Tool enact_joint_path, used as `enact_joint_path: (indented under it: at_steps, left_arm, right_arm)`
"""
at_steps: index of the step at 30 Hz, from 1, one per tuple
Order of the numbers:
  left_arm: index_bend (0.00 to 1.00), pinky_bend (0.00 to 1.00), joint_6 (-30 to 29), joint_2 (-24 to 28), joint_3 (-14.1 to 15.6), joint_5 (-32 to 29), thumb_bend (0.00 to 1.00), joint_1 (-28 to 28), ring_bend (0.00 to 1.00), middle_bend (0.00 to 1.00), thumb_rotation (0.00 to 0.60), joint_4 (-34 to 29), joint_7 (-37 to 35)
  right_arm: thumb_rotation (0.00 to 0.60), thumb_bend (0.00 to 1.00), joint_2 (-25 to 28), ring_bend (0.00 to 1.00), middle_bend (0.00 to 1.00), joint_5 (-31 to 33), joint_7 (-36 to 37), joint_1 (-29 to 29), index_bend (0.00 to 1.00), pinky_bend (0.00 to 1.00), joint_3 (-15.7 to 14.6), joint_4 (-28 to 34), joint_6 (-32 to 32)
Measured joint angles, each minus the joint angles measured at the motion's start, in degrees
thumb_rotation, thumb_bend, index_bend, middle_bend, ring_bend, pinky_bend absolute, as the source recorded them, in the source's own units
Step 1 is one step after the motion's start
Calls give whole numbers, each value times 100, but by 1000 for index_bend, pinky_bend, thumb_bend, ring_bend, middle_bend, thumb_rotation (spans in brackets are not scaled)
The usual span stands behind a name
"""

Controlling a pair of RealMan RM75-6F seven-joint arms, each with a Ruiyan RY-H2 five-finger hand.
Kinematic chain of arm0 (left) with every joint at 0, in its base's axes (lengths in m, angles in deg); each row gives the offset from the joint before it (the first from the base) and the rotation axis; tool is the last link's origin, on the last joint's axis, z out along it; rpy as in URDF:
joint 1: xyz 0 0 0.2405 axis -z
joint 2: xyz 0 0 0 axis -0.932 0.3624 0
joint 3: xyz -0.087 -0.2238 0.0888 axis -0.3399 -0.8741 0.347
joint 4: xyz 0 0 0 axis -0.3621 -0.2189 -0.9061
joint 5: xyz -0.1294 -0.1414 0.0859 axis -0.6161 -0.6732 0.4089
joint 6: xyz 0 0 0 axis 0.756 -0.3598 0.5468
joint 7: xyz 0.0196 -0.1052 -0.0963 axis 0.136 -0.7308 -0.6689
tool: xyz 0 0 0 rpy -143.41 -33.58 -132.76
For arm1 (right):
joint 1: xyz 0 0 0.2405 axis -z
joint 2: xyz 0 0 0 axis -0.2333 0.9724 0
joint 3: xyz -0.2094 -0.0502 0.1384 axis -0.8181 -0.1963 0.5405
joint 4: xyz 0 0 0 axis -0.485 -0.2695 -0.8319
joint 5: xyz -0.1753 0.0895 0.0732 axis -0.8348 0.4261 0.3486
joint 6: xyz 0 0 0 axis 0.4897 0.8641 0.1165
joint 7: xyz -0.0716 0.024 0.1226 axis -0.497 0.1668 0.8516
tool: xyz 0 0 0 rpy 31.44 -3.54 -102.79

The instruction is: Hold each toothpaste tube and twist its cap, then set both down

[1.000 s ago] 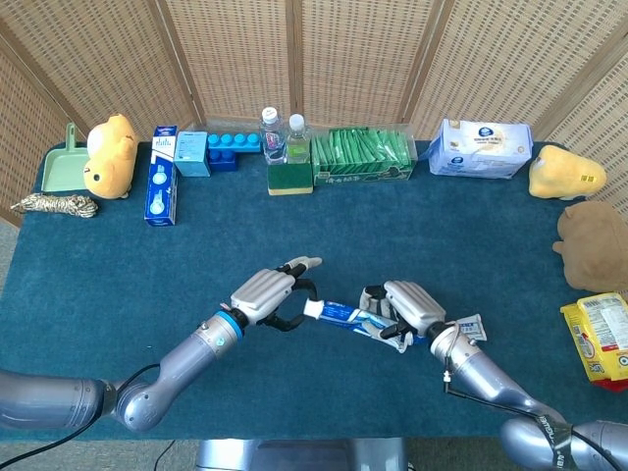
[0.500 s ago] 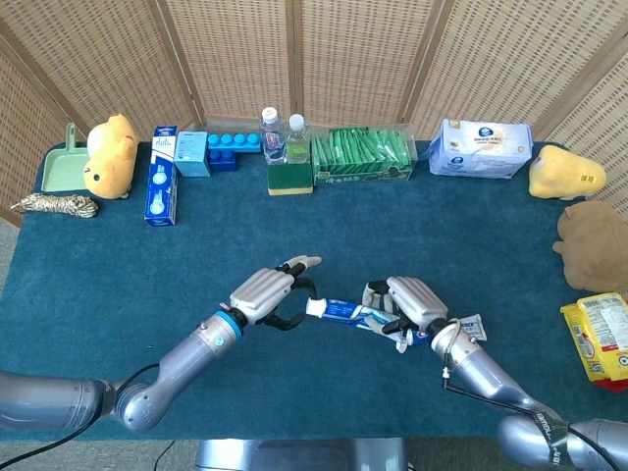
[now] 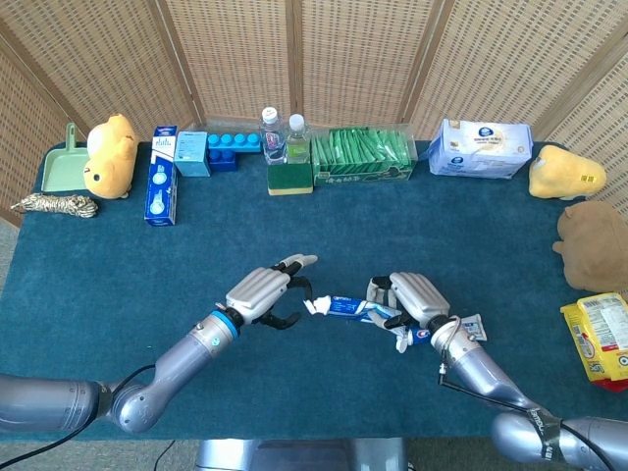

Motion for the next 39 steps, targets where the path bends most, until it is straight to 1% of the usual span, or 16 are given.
enact_joint_path:
  at_steps: [16,22,25,31,34,39]
  left_arm:
    - [484,216,-59,25,77,120,367,-74,0,37,600,-87,28]
    - [429,207,-240,146,87,285,368,-164,0,25,600,-218,69]
    - [412,200,-440,348,77,440,368,-283,0,25,600,-418,71]
    - [391,188,-899,924,123,832,368,-670,0,28,600,-859,43]
    - [384,181,-1182,1292,199,1065,367,-952,0,31,600,-1093,-14]
    - [375,174,-1566,1942,434,1531,367,-1520,0,32,600,-1428,-157]
  right_arm:
    - [600,561,-132,687,730,377,-167,-61,901,734,162,-36,228]
    - [600,561,-117,687,730,380,-177,-38,901,734,172,-52,251]
    - [600,559,-114,687,728,283,-156,-6,900,733,144,-83,242]
    - [600,555,-89,675,724,58,-129,76,897,713,82,-175,253]
    - [600,555,-56,657,721,-72,-82,128,894,689,58,-251,254]
    - [600,547,6,611,692,-289,14,230,860,634,4,-430,248]
